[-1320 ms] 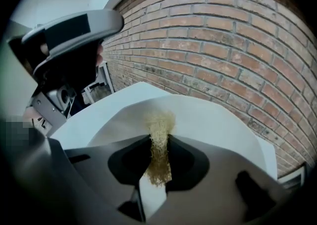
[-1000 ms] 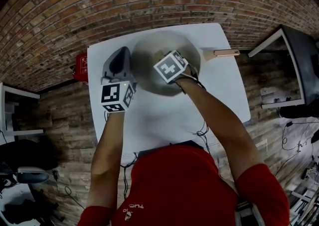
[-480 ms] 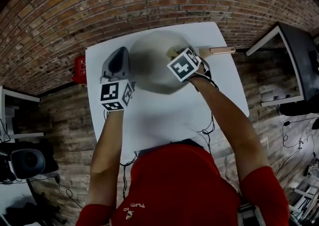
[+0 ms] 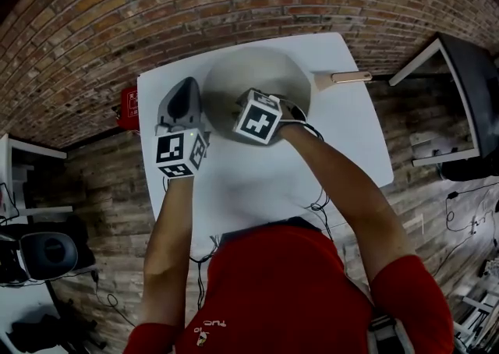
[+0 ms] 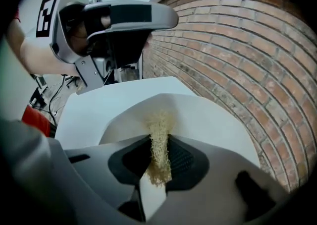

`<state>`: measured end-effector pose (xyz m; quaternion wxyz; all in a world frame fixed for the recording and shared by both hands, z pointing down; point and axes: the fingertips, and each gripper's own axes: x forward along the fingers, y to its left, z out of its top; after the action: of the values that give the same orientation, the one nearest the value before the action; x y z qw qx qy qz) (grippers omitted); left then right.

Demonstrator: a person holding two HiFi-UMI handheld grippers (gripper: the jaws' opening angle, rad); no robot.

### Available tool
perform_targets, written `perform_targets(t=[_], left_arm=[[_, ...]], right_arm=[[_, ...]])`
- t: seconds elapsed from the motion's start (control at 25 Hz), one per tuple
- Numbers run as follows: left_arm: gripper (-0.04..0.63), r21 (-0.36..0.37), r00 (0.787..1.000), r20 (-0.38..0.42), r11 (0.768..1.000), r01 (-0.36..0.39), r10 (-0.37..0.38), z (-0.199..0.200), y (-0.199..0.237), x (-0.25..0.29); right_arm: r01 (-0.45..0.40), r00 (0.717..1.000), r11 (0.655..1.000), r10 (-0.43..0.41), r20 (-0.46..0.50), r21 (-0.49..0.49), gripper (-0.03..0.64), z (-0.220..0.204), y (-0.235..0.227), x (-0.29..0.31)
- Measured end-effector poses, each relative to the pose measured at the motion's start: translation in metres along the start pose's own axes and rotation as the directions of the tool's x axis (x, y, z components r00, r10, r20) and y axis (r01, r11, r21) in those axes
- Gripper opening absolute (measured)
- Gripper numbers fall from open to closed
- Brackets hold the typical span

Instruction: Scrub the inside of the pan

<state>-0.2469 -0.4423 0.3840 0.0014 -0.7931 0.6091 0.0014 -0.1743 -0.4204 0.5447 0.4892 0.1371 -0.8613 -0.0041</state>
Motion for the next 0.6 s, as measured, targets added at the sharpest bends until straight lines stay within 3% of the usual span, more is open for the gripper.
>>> perform_targets(t=[0.24,0.6], left_arm=[[0.014,-0.001,1.000,-0.008,1.000,-0.001,0.001,-0.002,0.003,-0.003],[0.014,-0.003,1.000,-0.012,1.000,0.026,-0.026,-0.007,-0.007,0.006]], right_arm=[[-0.013,0.994,0.997,0.004,-0.108,-0.079,0.086,-0.022,-0.002,-0.001],[0.100,0.965,0.991,-0.119,-0.233,-0.091,0.086,-0.079,-0.040,-0.043]])
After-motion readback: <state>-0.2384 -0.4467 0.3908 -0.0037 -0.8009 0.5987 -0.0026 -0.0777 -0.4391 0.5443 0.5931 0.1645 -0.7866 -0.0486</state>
